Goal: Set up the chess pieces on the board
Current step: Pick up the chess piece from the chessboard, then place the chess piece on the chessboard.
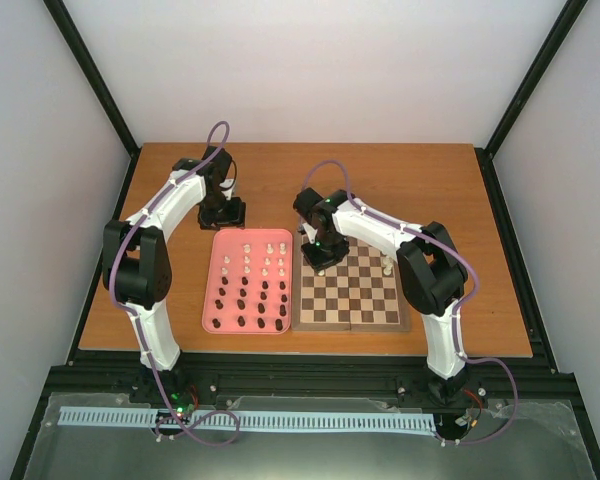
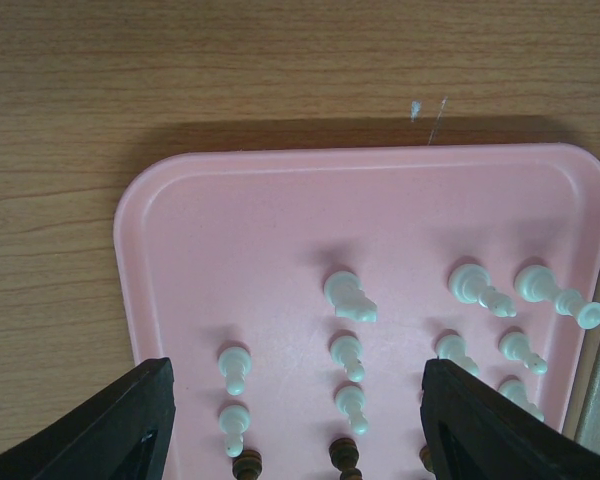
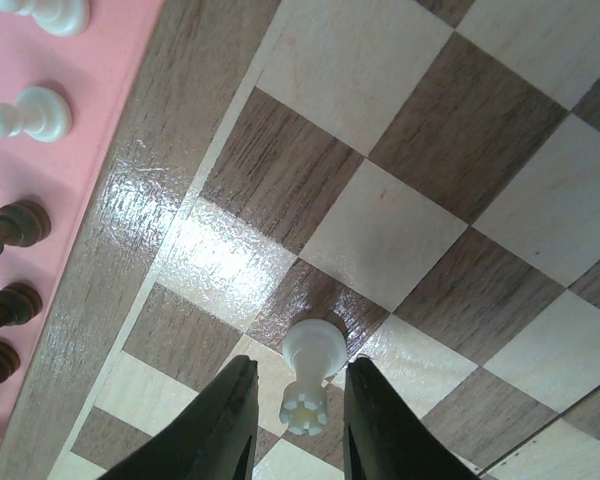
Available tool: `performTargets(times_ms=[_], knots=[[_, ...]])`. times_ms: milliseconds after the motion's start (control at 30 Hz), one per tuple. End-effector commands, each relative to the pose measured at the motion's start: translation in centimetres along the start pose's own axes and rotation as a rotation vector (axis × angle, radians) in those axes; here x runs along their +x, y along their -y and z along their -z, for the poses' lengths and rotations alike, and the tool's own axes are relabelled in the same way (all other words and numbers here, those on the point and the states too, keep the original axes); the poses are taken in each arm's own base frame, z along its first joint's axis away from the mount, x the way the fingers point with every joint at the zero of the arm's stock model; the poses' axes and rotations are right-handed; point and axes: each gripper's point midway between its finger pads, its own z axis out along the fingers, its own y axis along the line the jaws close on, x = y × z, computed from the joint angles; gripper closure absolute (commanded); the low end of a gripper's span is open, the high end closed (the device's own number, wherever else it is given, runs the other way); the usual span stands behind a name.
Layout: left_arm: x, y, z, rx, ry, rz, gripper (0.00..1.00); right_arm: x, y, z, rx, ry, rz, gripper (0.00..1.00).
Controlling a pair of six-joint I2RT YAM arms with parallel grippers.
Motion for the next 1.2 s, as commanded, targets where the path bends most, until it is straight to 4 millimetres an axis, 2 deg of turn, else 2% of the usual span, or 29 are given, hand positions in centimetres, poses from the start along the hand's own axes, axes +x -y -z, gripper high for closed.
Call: performTargets(times_ms=[0,433,533,667,767,867,1033,1167], knots=[[-0.7,-0.1,0.2,0.013,0.02,0.012,0.24,0.4,0.2,-0.4,-0.004,-0.023,-0.01,0.78],[-0.5,-0.1,0.0,0.019,0.014,0.013,0.24,1.3,0.3,-0.2,-0.006,-0.025,-0.025,0.97],[-0.5,0.0,0.0,0.02,0.016,0.013,0.24,1.1,0.4,0.9,0.01,0.001,-0.03,0.97],[-0.6,0.1,0.2,0.023,0.017,0.013,0.24,1.8,0.9,3.7,0.043,0.038,-0.053,0.97],[-0.7,0.1,0.3,0.024,0.02,0.013,0.24,3.7,1.7,5.5,0.073,0.047,-0.085,0.97],[-0.7,0.1,0.3,0.026,0.018,0.014,0.24,7.1,2.6,6.3,0.103,0.018,-0.124,0.97],[-0.8,0.2,0.2,0.032,0.018,0.013,0.24,13.2,4.6,6.0,0.106,-0.033,-0.24,0.97],[-0.8,0.4,0.0,0.038,0.015,0.014,0.24,16.0,6.2,5.5,0.097,-0.038,-0.331,0.97]])
